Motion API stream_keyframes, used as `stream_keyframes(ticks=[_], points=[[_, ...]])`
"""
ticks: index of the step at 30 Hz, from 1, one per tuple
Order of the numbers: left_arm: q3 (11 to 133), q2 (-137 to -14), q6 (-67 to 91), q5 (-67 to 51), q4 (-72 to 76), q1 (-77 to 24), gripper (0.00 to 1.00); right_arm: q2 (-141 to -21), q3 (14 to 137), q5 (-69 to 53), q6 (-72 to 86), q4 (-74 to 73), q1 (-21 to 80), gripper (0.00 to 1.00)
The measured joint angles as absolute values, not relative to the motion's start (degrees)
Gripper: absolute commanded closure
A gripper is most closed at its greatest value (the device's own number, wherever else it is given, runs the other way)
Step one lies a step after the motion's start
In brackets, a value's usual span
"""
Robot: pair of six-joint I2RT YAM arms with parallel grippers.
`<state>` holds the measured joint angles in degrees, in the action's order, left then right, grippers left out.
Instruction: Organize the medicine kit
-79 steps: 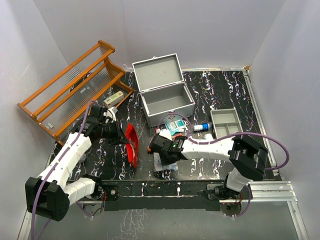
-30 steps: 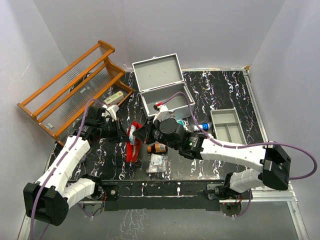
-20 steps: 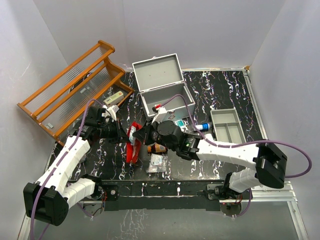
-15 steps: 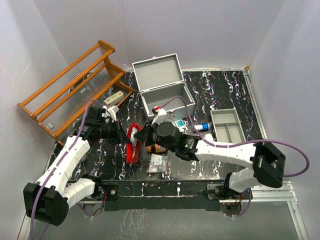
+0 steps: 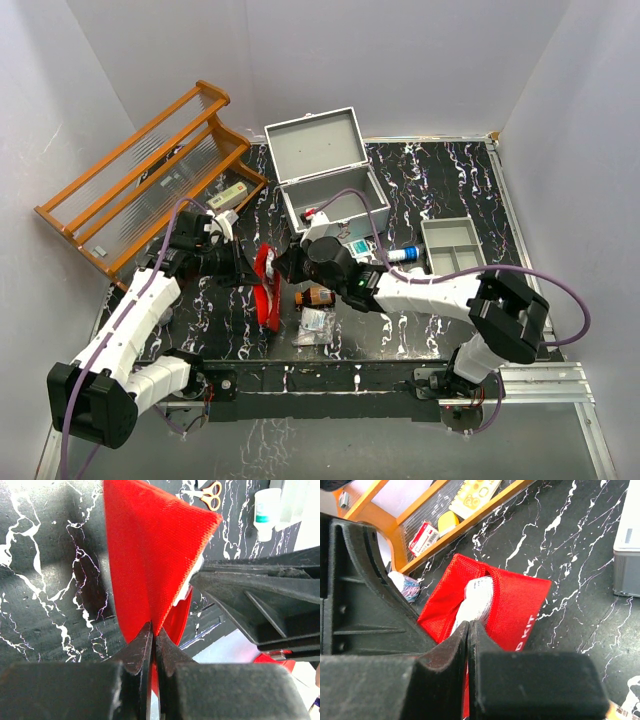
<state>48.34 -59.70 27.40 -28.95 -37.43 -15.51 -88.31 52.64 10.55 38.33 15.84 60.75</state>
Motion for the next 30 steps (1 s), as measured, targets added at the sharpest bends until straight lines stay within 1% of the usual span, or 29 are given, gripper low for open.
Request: stream_keyframes(ticks=[3, 5, 7, 9, 13, 23, 25, 26, 30], points=[[48.38, -59.79, 27.42, -28.97, -37.43, -15.51, 1.00, -89.03, 51.92, 9.56, 37.56, 17.69, 60.18, 1.00], [48.38, -60.01, 27.42, -28.97, -37.50, -15.51, 1.00, -89.23, 51.64, 8.80, 37.32, 18.26, 60.07, 0.94], [48.42, -60.42, 27.42, -28.97, -37.60, -15.51, 1.00, -89.34, 51.64, 8.23, 37.15, 18.39, 59.99, 0.85], [48.51, -60.99, 27.40, -28.97, -37.71, -15.51, 1.00, -89.34, 51.64, 7.64, 36.84, 18.22, 59.96, 0.81], [49.08, -61.91, 27.22, -28.91, -37.98, -15.51, 1.00, -89.32, 52.03, 7.51, 36.38, 15.68, 59.96, 0.77], [51.99, -64.45, 26.13, -27.59, -39.68, -15.51, 1.00, -86.65, 55.77, 6.20, 36.42, 1.50, 59.96, 0.68], [52.36, -64.64, 25.80, -27.33, -40.16, -15.51, 1.00, -85.56, 56.16, 5.69, 36.62, -0.45, 59.96, 0.64], [52.56, -64.75, 25.65, -27.18, -40.49, -15.51, 1.00, -84.82, 56.16, 5.39, 36.95, -1.28, 59.96, 0.59], [53.32, -65.43, 24.97, -26.24, -41.71, -15.51, 1.00, -81.62, 56.16, 3.49, 37.28, -4.54, 59.92, 0.49]])
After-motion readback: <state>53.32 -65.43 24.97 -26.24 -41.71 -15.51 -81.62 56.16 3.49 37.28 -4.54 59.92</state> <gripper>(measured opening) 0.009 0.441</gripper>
